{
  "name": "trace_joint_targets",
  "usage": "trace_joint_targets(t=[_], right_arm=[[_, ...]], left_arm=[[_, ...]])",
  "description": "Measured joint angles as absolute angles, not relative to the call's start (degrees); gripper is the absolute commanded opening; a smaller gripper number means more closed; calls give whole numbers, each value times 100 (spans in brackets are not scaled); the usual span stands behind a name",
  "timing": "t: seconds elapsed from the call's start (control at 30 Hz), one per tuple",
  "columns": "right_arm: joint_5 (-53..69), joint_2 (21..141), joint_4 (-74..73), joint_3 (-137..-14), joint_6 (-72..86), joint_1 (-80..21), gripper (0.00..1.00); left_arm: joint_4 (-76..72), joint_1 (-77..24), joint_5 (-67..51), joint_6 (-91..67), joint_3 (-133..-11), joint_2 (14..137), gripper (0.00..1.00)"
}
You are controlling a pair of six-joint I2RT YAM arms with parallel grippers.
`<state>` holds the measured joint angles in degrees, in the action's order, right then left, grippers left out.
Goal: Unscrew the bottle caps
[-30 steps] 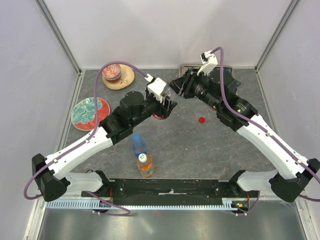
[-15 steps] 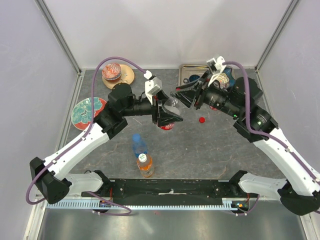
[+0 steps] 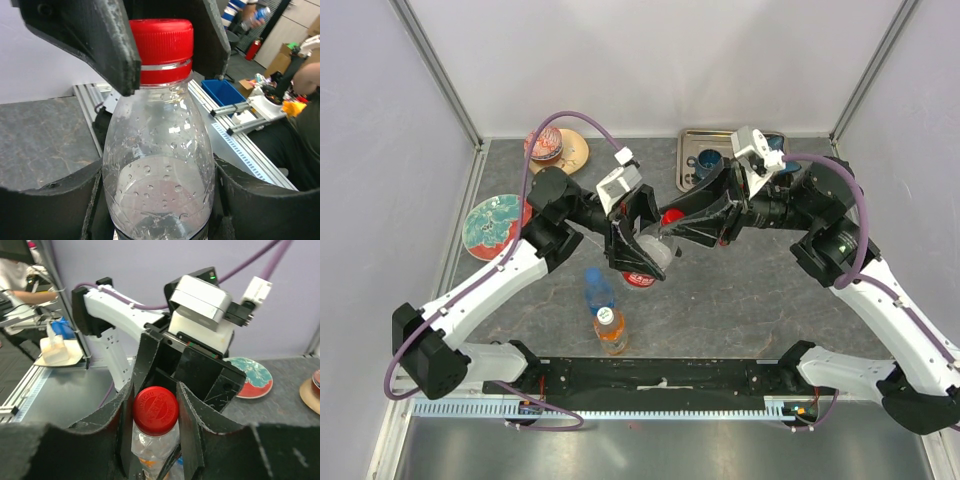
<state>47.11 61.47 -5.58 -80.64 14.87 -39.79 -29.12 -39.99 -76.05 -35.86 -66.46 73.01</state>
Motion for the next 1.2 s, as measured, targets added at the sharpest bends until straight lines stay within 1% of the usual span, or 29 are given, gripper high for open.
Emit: trace_joint_targets(t=[0.17,0.27,0.37,0.4,0.43,0.47,0.5,0.53,0.57,0.6,0.63,0.73,0.8,0.97,1.07,1.1,1.2], right_arm=[[5433,6191,-123,-7955,1542,-3948,0],[5699,6198,91,-7856,1584,-3946,0],[5872,6206,303,-7769,1691,-3938,0],[5900,6213,357,-7747,1734,-3938,2],[5935,6222,403,-7738,1778,-3935,26],[5944,6230,425,-7736,1815,-3935,37],[5942,6230,434,-7736,1837,-3927,43],[5922,6230,443,-7736,1870,-3911,62],[5887,6230,447,-7736,1907,-3898,70],[5859,6228,425,-7738,2023,-3883,82],[5833,6215,377,-7738,2086,-3885,86],[5489,6163,145,-7819,2174,-3852,92],[5059,6128,-117,-7994,2185,-3835,98],[4226,6060,-399,-8578,2235,-3813,98],[3439,5979,-572,-8858,2255,-3813,94],[3100,5957,-666,-8943,2279,-3813,92],[1999,5931,-980,-9096,2399,-3813,89]], left_arm=[[-3295,-4038,-7996,-3946,-6646,7360,49],[-3439,-4060,-8202,-4058,-6646,7422,47],[-3527,-4064,-8337,-4101,-6648,7465,47],[-3546,-4062,-8372,-4112,-6652,7476,47],[-3575,-4062,-8420,-4121,-6663,7496,47],[-3590,-4058,-8442,-4128,-6676,7513,46],[-3603,-4051,-8466,-4132,-6696,7533,46],[-3601,-4045,-8464,-4130,-6711,7542,46],[-3583,-4038,-8464,-4130,-6724,7550,46],[-3542,-4018,-8451,-4125,-6746,7550,46],[-3472,-3970,-8403,-4106,-6781,7561,46],[-3089,-3830,-8265,-3918,-6919,7601,46],[-2639,-3778,-8162,-3616,-7059,7614,46],[-1789,-3745,-7946,-2978,-7269,7614,46],[-1376,-3747,-7677,-2657,-7288,7614,48],[-1210,-3747,-7481,-2508,-7297,7612,49],[-668,-3804,-6611,-1970,-7314,7568,49]])
